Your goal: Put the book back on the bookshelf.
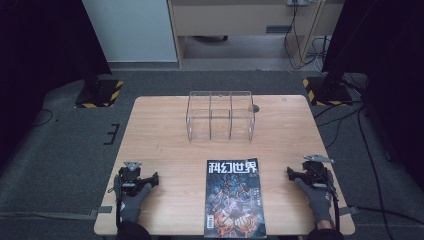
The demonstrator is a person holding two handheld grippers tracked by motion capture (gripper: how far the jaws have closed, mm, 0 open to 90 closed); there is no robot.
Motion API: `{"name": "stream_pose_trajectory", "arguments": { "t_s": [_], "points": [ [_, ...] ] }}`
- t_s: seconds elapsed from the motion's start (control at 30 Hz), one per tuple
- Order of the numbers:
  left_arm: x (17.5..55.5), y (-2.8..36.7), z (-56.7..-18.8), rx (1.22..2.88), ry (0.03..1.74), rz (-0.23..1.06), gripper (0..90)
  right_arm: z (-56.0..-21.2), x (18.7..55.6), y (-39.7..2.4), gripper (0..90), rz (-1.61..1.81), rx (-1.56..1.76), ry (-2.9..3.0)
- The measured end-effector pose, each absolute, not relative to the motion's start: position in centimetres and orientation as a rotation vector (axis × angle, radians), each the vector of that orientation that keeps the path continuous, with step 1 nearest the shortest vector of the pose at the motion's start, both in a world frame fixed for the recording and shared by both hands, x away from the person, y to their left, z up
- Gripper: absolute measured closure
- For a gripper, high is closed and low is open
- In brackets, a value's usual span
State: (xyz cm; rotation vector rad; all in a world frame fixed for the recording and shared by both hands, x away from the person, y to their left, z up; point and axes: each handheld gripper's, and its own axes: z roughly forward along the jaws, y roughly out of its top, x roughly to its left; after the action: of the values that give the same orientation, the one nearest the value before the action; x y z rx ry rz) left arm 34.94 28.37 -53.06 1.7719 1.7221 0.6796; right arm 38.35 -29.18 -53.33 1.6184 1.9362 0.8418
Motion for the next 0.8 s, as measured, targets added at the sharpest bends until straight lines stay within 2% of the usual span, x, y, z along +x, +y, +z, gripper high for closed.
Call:
{"name": "stream_pose_trajectory", "arguments": {
  "t_s": [0.37, 0.5, 0.6, 0.73, 0.8],
  "points": [
    [33.1, 27.3, -50.8, 1.695, 1.645, 0.725, 8.9, -51.4, 37.4, -29.0, 14.6, 1.032, 1.579, 1.897],
    [32.6, 26.4, -50.4, 1.698, 1.605, 0.727, 10.1, -50.8, 37.2, -29.1, 10.5, 1.082, 1.577, 1.894],
    [32.2, 25.5, -50.0, 1.709, 1.57, 0.72, 10.8, -50.1, 37.0, -28.9, 4.3, 1.127, 1.557, 1.907],
    [32.0, 24.8, -49.7, 1.707, 1.547, 0.716, 11.4, -49.4, 36.7, -28.6, 3.5, 1.163, 1.525, 1.908],
    [31.8, 24.1, -49.5, 1.705, 1.524, 0.708, 11.9, -49.1, 36.4, -28.0, 6.7, 1.184, 1.478, 1.92]
  ]
}}
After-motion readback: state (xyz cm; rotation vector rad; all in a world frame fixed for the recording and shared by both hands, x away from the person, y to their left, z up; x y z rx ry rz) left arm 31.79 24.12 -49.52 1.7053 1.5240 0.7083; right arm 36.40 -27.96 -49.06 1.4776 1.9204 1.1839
